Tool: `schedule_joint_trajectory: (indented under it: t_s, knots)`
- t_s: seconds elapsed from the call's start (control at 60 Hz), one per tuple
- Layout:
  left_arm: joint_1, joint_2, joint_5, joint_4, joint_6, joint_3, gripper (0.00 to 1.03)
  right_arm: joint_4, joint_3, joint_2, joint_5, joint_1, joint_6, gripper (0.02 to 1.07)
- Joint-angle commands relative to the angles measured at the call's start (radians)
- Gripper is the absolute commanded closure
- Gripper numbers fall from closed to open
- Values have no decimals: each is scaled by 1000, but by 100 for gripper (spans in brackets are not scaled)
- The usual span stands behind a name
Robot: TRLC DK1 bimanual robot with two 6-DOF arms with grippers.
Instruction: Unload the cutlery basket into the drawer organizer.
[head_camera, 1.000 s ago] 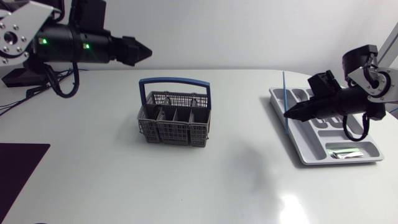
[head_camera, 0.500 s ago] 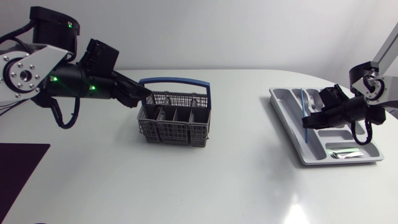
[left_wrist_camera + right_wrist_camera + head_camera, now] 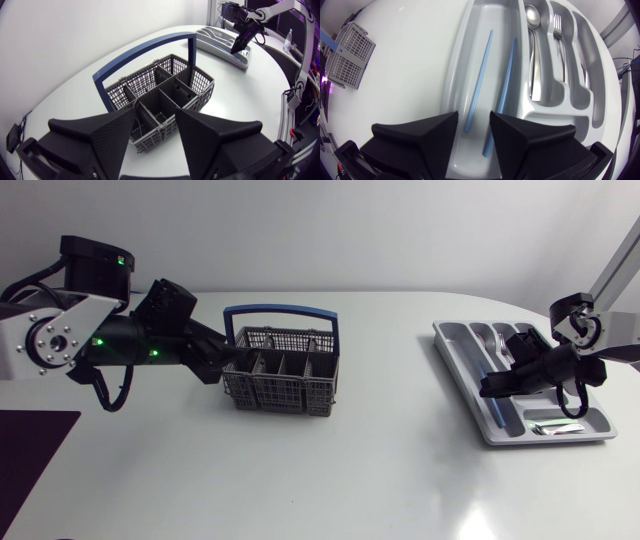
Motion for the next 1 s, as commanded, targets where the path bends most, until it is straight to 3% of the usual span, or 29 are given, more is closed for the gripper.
schedule_joint_trajectory:
  t_s: [0.0, 0.167, 0.317, 0.483, 0.55, 0.983]
  knots:
    - [3, 4, 2, 44, 53, -50, 46, 11, -14, -33, 10, 5, 14, 23]
    - [2, 44, -35, 151, 135, -79, 46, 14, -49, -90, 10, 29, 18, 11]
    - [-4, 86, -60, 251, 179, -96, 47, 19, -81, -134, 10, 57, 23, 9]
    - [-11, 164, -73, 289, 213, -76, 53, 25, -113, -176, 10, 83, 35, 9]
    - [-12, 193, -78, 292, 224, -58, 61, 27, -123, -188, 11, 92, 38, 9]
    - [-46, 305, -146, 340, 262, 14, 61, 41, -146, -217, 22, 138, 52, 9]
